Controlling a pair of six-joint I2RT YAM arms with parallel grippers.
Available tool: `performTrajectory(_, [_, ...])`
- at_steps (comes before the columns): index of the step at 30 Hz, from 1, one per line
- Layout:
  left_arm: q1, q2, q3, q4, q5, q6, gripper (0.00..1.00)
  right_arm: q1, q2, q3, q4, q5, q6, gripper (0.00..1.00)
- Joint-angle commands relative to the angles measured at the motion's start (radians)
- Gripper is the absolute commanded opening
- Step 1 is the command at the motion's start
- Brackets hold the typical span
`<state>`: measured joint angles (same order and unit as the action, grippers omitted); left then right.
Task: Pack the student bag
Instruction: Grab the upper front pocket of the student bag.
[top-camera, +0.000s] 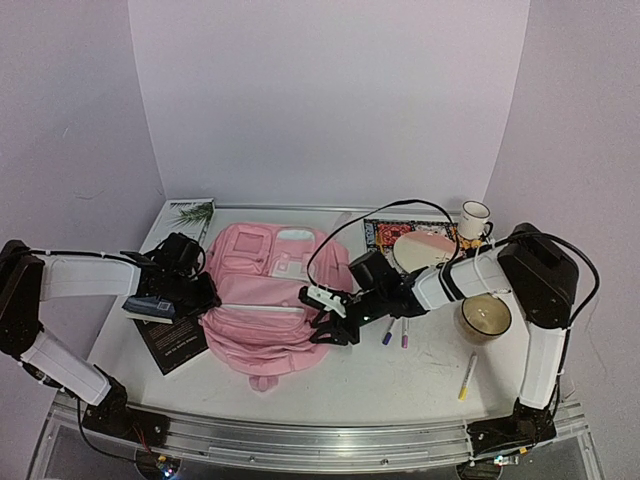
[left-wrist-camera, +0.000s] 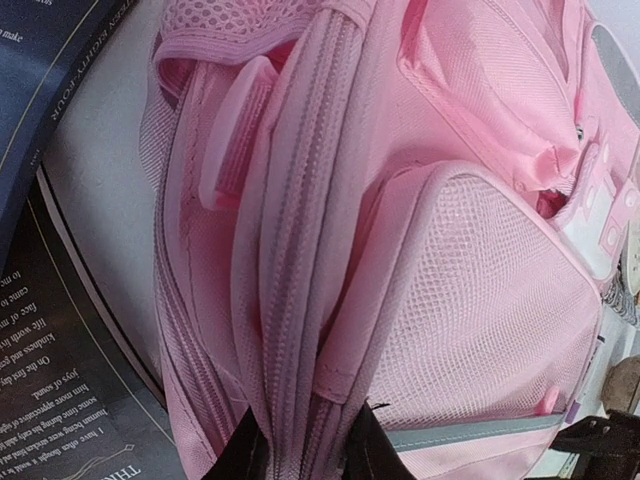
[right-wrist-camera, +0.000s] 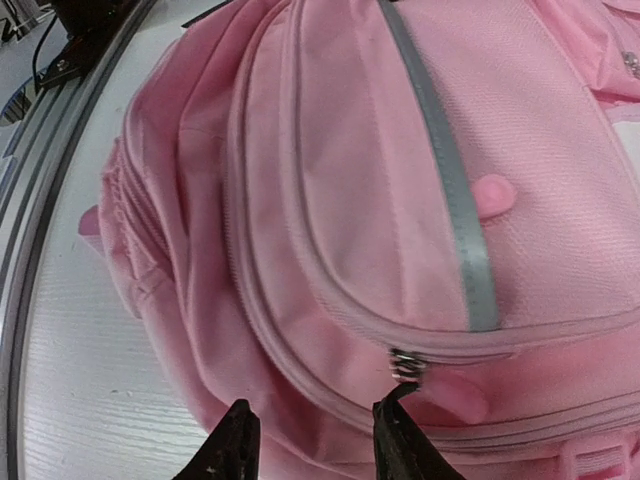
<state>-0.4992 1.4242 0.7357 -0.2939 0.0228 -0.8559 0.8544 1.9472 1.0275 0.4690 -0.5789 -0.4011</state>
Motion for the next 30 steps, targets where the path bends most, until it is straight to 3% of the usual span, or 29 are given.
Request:
performTrajectory(1, [0.013,-0.015,-0.002,0.02,-0.085,-0.039,0.0,0.023,-0.04,-0.015,-0.044,-0.021,0.058,0.36])
performTrajectory(6, [0.013,-0.023,-0.005,0.021,-0.072,-0.02,0.0,0.023,-0.093,-0.047,-0.028,0.129,0.042,0.38])
performTrajectory(13, [0.013,-0.022,-0.01,0.02,-0.047,0.008,0.0,0.023,-0.135,-0.03,-0.017,0.304,-0.115,0.41])
performTrajectory(21, [0.013,-0.014,-0.006,0.02,-0.026,0.021,0.0,0.023,-0.015,0.069,-0.013,0.384,-0.235,0.41])
performTrajectory(30, [0.013,-0.016,-0.004,0.02,0.018,0.029,0.0,0.024,0.047,0.123,-0.02,0.348,-0.297,0.42])
